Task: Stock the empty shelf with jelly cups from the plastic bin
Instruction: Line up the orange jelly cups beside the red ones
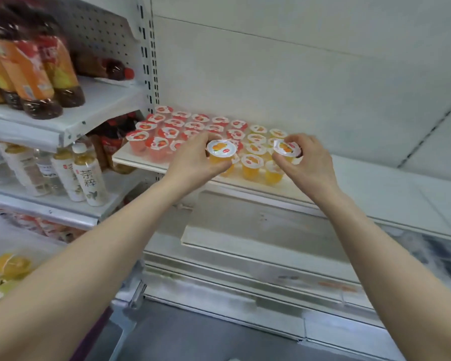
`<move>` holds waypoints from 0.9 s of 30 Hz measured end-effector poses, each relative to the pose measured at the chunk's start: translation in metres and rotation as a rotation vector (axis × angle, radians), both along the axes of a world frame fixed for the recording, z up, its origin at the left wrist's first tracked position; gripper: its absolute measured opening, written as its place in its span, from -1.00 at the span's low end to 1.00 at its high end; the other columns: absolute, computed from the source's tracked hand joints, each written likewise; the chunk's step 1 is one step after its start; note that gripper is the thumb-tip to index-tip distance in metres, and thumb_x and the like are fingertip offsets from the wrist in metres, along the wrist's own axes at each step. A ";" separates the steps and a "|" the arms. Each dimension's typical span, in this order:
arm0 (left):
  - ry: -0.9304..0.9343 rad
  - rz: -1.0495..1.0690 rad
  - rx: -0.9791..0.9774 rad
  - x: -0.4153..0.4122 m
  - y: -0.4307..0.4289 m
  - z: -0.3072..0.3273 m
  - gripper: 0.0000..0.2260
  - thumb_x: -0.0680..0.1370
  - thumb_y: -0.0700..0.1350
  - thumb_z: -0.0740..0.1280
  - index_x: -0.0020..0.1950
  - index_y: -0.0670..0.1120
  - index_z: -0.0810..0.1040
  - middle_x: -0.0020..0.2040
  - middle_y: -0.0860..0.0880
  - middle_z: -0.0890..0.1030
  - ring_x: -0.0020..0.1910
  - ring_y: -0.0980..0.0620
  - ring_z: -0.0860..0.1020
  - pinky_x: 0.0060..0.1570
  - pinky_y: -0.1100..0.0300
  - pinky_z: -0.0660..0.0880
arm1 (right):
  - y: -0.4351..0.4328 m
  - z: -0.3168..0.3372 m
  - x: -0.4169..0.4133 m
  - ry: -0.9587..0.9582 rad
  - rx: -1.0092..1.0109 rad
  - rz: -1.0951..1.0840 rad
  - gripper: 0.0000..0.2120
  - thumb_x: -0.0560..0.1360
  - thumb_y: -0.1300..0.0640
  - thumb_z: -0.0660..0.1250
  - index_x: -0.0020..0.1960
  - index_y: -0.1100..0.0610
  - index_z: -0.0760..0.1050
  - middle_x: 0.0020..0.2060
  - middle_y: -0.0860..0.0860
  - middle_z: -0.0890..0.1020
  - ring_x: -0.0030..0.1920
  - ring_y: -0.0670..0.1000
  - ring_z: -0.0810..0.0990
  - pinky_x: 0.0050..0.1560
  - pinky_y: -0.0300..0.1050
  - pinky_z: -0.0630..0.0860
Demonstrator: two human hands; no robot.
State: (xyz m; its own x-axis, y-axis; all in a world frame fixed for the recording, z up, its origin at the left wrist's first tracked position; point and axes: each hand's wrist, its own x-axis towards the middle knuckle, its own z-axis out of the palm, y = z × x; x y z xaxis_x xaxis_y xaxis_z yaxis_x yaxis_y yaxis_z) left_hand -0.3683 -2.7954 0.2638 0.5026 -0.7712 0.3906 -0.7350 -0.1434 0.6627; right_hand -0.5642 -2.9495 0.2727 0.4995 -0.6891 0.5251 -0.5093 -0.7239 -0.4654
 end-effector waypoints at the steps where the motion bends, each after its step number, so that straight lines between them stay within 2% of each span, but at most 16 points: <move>1: 0.005 -0.006 -0.003 -0.006 -0.015 0.002 -0.56 0.37 0.08 0.49 0.19 0.01 0.52 0.08 0.09 0.58 0.04 0.07 0.53 0.01 0.11 0.47 | -0.016 0.001 -0.009 0.001 0.008 -0.017 -0.63 0.41 -0.11 0.44 0.15 0.02 0.53 0.04 0.00 0.58 0.04 0.03 0.56 0.12 -0.05 0.47; 6: 0.009 0.002 0.003 -0.031 -0.082 0.011 -0.49 0.35 0.10 0.52 0.24 -0.01 0.51 0.10 0.06 0.60 0.06 0.04 0.56 0.05 0.06 0.51 | -0.097 -0.004 -0.036 0.055 0.110 -0.093 -0.64 0.41 -0.05 0.43 0.15 0.05 0.51 0.04 0.04 0.58 0.03 0.06 0.55 -0.01 -0.15 0.39; 11: -0.024 0.054 0.036 -0.042 -0.126 0.013 -0.47 0.35 0.14 0.51 0.24 -0.04 0.51 0.12 0.04 0.60 0.06 0.05 0.55 -0.01 0.14 0.48 | -0.153 -0.028 -0.036 0.122 0.178 -0.054 -0.64 0.41 -0.04 0.44 0.15 0.07 0.51 0.05 0.06 0.61 0.09 0.10 0.56 0.04 -0.09 0.42; 16: -0.057 0.115 0.060 -0.048 -0.151 0.012 -0.48 0.34 0.18 0.51 0.21 -0.01 0.53 0.11 0.04 0.59 0.06 0.04 0.54 -0.06 0.15 0.45 | -0.185 -0.045 -0.024 0.162 0.213 0.014 -0.66 0.42 -0.02 0.44 0.14 0.06 0.51 0.06 0.05 0.59 0.09 0.09 0.54 0.00 -0.11 0.39; 21: -0.059 0.157 0.087 -0.049 -0.170 0.015 -0.48 0.33 0.21 0.50 0.19 -0.01 0.54 0.08 0.07 0.61 0.04 0.06 0.55 -0.01 0.07 0.53 | -0.209 -0.051 -0.006 0.177 0.221 0.062 -0.64 0.42 0.00 0.45 0.15 0.09 0.51 0.05 0.06 0.58 0.06 0.08 0.54 -0.05 -0.14 0.35; 27: -0.055 0.171 0.118 -0.046 -0.187 0.014 -0.49 0.34 0.24 0.49 0.18 0.02 0.53 0.08 0.09 0.60 0.05 0.07 0.54 0.03 0.05 0.53 | -0.233 -0.056 0.016 0.155 0.221 0.088 -0.63 0.43 -0.01 0.45 0.17 0.10 0.51 0.05 0.06 0.59 0.07 0.09 0.54 0.00 -0.11 0.38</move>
